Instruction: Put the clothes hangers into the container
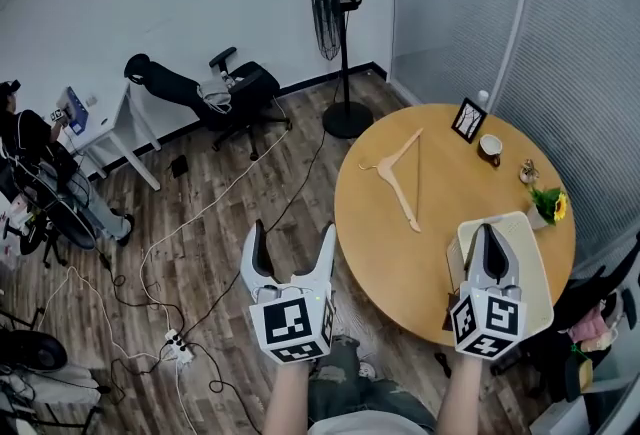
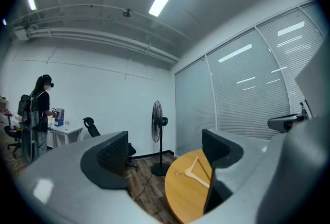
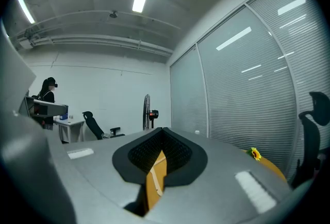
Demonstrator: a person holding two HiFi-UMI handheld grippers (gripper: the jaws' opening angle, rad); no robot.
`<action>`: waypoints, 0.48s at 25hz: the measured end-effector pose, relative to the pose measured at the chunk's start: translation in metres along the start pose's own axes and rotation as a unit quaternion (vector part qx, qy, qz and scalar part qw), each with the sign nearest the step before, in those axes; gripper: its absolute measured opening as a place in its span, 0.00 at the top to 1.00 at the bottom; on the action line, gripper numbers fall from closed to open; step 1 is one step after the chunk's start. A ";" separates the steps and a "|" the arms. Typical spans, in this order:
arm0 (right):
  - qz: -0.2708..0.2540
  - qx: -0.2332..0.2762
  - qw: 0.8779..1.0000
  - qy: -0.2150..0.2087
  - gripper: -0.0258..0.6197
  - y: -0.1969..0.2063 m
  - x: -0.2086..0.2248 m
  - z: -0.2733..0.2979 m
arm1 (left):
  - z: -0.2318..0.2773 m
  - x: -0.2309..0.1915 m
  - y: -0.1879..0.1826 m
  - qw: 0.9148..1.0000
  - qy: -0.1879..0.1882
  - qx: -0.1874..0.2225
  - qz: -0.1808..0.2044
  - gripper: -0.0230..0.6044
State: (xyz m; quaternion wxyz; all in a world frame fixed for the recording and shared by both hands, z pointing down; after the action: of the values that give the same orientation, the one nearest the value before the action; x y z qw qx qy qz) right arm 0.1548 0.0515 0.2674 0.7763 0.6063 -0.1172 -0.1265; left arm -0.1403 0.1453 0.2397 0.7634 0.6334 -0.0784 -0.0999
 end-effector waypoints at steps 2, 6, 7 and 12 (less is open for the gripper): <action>0.001 -0.006 1.000 0.001 0.92 0.003 0.002 0.010 | 0.010 0.000 0.003 1.000 -0.001 -0.005 -0.001 0.27; 0.000 -0.011 1.000 0.007 0.92 0.004 0.009 0.031 | 0.035 0.003 0.006 1.000 0.003 -0.012 -0.004 0.27; 0.000 -0.012 1.000 0.009 0.92 0.003 0.011 0.037 | 0.042 0.004 0.006 1.000 0.005 -0.013 -0.004 0.27; 0.004 -0.013 1.000 0.021 0.92 -0.001 0.013 0.070 | 0.080 -0.003 0.002 1.000 0.009 -0.013 -0.007 0.27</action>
State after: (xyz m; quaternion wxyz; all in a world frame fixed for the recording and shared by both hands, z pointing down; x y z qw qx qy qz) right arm 0.1432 -0.0167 0.2834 0.7872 0.5978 -0.1019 -0.1122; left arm -0.1626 0.0706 0.2560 0.7714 0.6250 -0.0661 -0.1001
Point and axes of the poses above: the fingertips, and each gripper's own axes: z forward along the fingers, x to its right, y out of its underside, the point moved 3 cm from there along -z, backward along the fingers, and after that the axes turned 10 degrees about -x, right-handed, at the moved point
